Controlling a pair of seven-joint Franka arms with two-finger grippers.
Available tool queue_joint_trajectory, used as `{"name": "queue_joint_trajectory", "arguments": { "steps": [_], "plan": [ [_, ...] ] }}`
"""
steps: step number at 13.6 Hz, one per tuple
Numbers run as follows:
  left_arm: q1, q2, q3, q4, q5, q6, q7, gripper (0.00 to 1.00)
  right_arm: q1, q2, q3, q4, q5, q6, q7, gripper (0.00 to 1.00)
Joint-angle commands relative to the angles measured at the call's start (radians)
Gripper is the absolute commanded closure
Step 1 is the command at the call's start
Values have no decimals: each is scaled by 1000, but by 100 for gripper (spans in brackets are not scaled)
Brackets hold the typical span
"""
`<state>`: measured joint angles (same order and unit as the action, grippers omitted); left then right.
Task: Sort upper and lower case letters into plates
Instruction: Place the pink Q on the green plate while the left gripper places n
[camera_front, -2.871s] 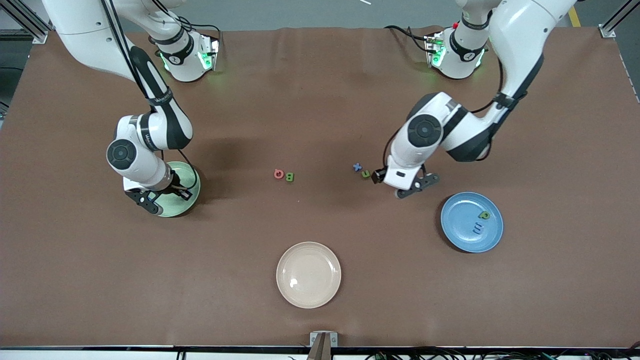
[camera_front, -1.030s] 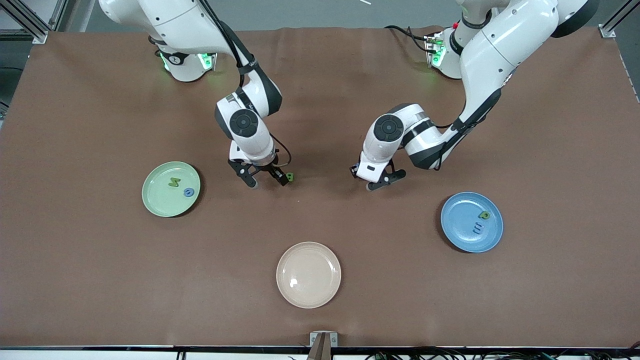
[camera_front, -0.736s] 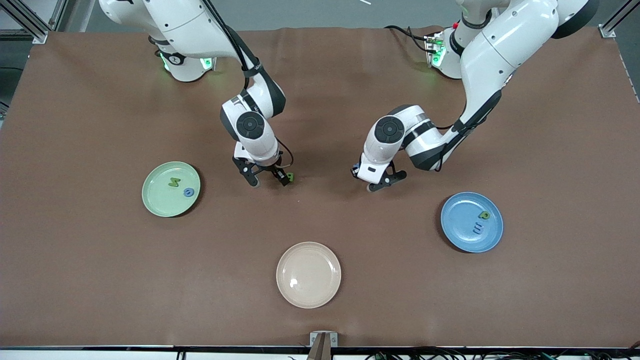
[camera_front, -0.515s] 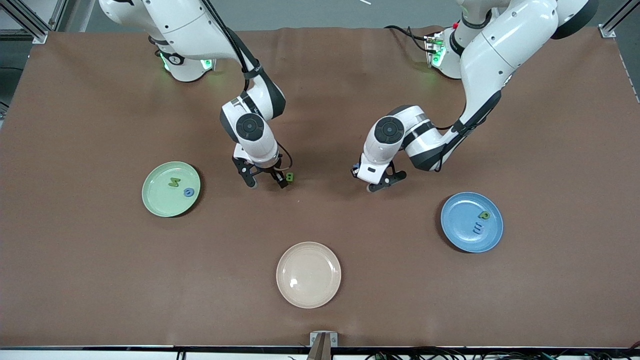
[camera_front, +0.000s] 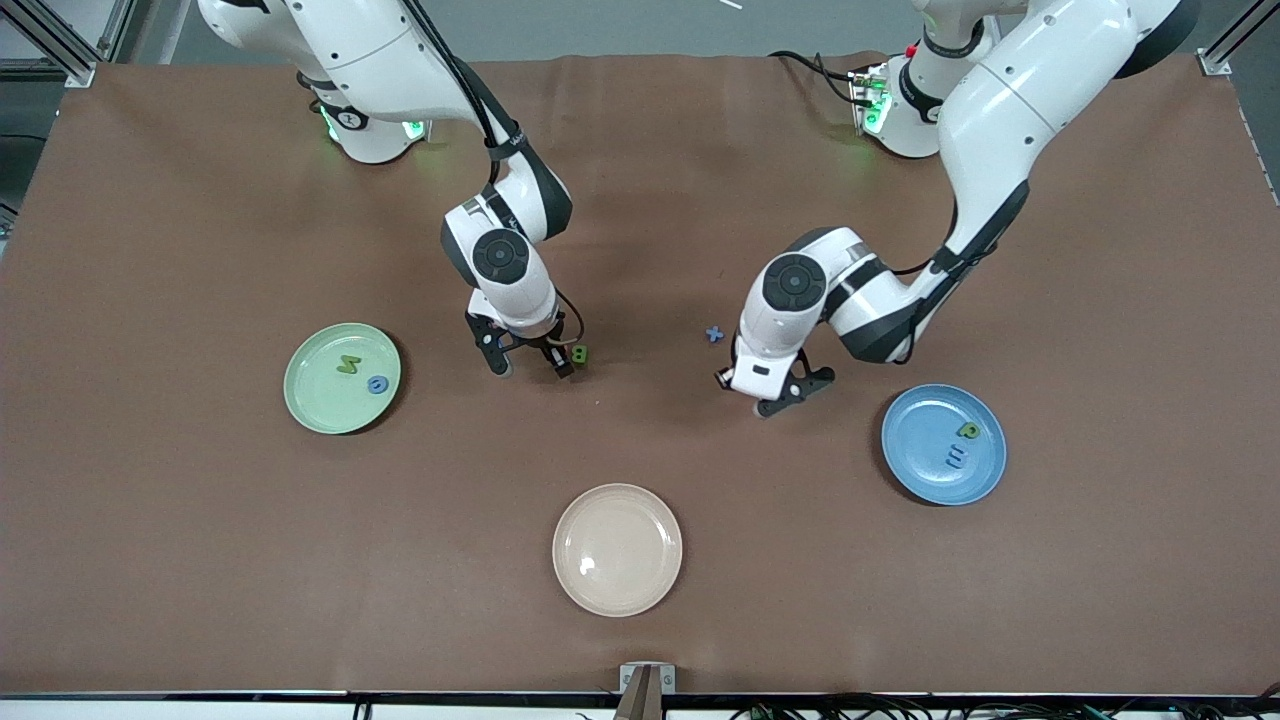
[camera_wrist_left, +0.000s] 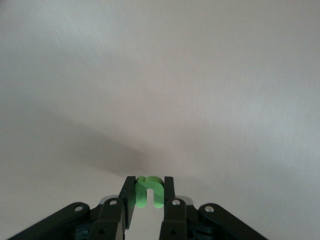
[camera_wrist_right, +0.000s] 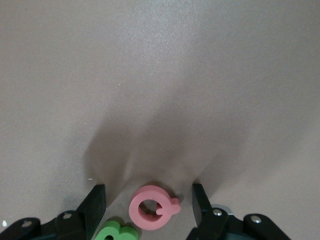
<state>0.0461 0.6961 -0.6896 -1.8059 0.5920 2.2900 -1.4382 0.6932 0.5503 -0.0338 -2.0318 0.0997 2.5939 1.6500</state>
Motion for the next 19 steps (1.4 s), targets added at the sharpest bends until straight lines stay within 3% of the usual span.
{"name": "queue_joint_trajectory", "arguments": {
  "steps": [1, 5, 6, 8, 9, 12, 13, 15, 16, 17, 19],
  "plan": [
    [82, -52, -8, 23, 22, -70, 95, 99, 14, 20, -5, 19, 8, 2, 25, 27],
    [216, -83, -8, 16, 20, -93, 350, 99, 14, 20, -3, 19, 8, -1, 44, 48],
    [250, -83, -8, 16, 20, -109, 416, 99, 14, 20, -3, 19, 8, -3, 44, 59],
    [310, -73, -7, 7, 20, -113, 516, 99, 14, 20, -4, 19, 8, -3, 44, 91],
    [340, -69, -7, -7, 20, -113, 554, 98, 14, 20, -3, 19, 6, -1, 44, 97],
    [411, -53, -7, -35, 20, -110, 616, 96, -4, 13, -5, 21, -6, -9, 11, 100],
    [423, -49, -5, -47, 20, -104, 616, 91, -20, -1, -6, 24, -6, -21, -39, 100],
    [443, -41, -4, -56, 22, -104, 628, 73, -95, -70, -6, 22, -6, -125, -178, 100],
    [445, -41, -2, -56, 22, -104, 643, 45, -130, -105, -6, 16, -5, -170, -267, 100],
    [445, -41, -2, -55, 22, -104, 642, 0, -170, -145, -6, -1, -5, -194, -367, 100],
    [443, -46, -4, -56, 22, -106, 642, 0, -271, -206, -6, -51, -6, -204, -571, 100]
  ]
}}
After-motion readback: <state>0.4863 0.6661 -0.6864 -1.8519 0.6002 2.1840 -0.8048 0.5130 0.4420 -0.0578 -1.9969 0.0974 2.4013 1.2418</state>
